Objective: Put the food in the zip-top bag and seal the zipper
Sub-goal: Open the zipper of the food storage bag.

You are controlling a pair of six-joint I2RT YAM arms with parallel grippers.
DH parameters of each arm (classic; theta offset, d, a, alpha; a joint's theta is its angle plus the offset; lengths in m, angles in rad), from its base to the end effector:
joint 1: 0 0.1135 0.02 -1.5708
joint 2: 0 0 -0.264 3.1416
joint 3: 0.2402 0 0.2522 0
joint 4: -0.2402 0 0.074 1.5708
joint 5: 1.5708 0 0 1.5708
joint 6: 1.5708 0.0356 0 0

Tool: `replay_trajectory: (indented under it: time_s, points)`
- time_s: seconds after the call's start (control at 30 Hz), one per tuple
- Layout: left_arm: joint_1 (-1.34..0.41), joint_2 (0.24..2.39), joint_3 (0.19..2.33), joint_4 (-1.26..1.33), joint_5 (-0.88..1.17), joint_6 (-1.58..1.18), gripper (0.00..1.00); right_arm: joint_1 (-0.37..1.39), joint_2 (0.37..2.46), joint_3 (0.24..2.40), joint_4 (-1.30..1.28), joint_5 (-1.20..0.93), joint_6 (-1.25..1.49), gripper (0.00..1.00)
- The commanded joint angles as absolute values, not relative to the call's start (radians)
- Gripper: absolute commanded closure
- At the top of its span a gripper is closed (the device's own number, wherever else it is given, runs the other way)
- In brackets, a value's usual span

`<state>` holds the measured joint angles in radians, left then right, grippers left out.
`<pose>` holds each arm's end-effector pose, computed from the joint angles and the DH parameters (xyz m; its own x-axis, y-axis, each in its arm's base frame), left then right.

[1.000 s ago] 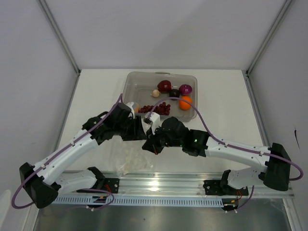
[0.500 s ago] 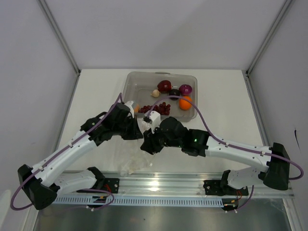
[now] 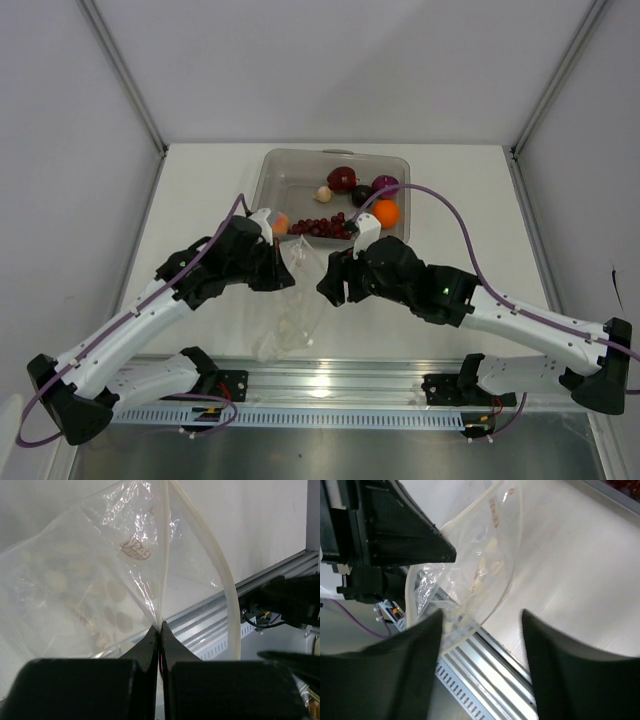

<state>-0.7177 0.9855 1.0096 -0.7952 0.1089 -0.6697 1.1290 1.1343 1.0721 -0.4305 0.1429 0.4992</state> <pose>0.1451 -0.1318 0.3232 -0.8539 -0.0737 -0.5152 0.2327 0.8314 -0.5046 0.1127 0.2264 0.3457 -0.5802 -0.1185 -0.8058 -0.6416 0.6759 0.3626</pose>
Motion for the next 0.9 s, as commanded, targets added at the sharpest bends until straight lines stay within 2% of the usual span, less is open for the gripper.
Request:
replay_trajectory:
  time_s: [0.0, 0.03, 0.1, 0.43, 0.53, 0.6, 0.67, 0.73, 0.87]
  points:
    - [-0.724, 0.962, 0.997, -0.772, 0.126, -0.643, 1.00, 1.115, 1.117, 1.088, -0.454, 0.192, 0.554, 0.29]
    - [-0.723, 0.957, 0.991, -0.762, 0.129, -0.641, 0.99, 1.102, 1.117, 1.083, -0.451, 0.192, 0.563, 0.23]
    - [-0.724, 0.934, 0.980, -0.752, 0.129, -0.640, 0.99, 1.085, 1.135, 1.081, -0.448, 0.157, 0.563, 0.20]
    - [-0.723, 0.914, 0.986, -0.736, 0.161, -0.615, 0.99, 1.062, 1.296, 1.137, -0.411, 0.104, 0.574, 0.25]
    - [-0.723, 0.910, 0.982, -0.726, 0.176, -0.609, 0.98, 1.065, 1.344, 1.164, -0.402, 0.097, 0.568, 0.39]
    - [-0.723, 0.905, 0.968, -0.713, 0.176, -0.604, 0.93, 1.075, 1.351, 1.172, -0.390, 0.098, 0.563, 0.71]
    - [-0.723, 0.896, 0.957, -0.703, 0.173, -0.600, 0.91, 1.083, 1.348, 1.184, -0.380, 0.101, 0.568, 0.95]
    - [-0.723, 0.891, 0.950, -0.690, 0.172, -0.595, 0.88, 1.092, 1.348, 1.204, -0.385, 0.100, 0.569, 1.00]
    - [-0.723, 0.891, 0.953, -0.686, 0.176, -0.584, 0.75, 1.120, 1.358, 1.244, -0.420, 0.155, 0.598, 1.00]
